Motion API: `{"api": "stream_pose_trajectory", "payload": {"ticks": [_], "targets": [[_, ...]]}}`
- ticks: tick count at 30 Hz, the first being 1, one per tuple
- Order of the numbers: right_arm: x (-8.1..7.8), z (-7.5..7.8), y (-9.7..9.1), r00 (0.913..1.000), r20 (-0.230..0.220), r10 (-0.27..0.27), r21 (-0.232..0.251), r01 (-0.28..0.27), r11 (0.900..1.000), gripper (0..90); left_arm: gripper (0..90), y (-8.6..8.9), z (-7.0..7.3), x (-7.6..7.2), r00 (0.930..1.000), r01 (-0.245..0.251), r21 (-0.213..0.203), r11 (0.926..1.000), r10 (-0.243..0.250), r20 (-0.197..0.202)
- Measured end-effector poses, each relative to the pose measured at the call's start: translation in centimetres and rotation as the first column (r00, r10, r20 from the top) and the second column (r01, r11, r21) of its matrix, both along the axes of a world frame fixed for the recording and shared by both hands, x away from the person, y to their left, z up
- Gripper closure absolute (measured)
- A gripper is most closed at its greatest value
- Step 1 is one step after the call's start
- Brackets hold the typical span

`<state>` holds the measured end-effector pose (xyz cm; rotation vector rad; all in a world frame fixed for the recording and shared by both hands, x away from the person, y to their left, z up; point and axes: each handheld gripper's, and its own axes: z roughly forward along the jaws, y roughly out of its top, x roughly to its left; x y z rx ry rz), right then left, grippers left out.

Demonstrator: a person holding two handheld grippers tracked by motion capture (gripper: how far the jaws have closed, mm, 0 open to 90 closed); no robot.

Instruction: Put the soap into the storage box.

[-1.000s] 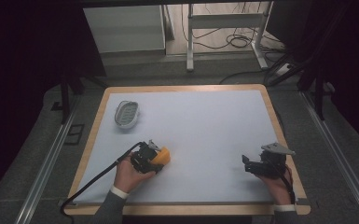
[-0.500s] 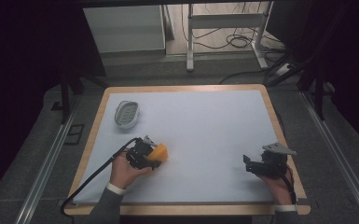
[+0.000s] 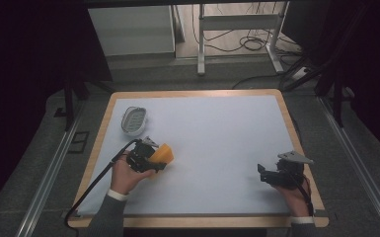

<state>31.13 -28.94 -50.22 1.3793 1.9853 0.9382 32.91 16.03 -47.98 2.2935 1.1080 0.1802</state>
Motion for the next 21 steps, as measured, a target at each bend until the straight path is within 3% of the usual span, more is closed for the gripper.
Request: {"api": "stream_pose_trajectory", "payload": {"ticks": [8,12,15,21], "targets": [[0.0,0.0,0.0,1.0,-0.003,0.001,0.003,-0.001,1.0,5.8,60.4,0.8,1.0,0.4,0.9996,-0.021,-0.007,0.9998,0.021,0.018],[0.0,0.1,0.0,1.0,-0.002,-0.001,0.006,0.001,1.0,5.8,60.4,0.9,1.8,0.7,0.9996,-0.006,-0.034,0.9994,0.007,0.026],[-0.1,0.1,-0.1,1.0,0.0,-0.003,0.004,0.003,1.0,5.8,60.4,0.9,2.1,0.8,0.9987,-0.02,-0.04,0.999,0.022,0.046],[0.0,0.0,-0.1,1.0,-0.002,-0.004,0.003,0.004,1.0,5.8,60.4,1.1,2.4,1.1,0.9991,-0.018,-0.07,0.9974,0.021,0.037]]}}
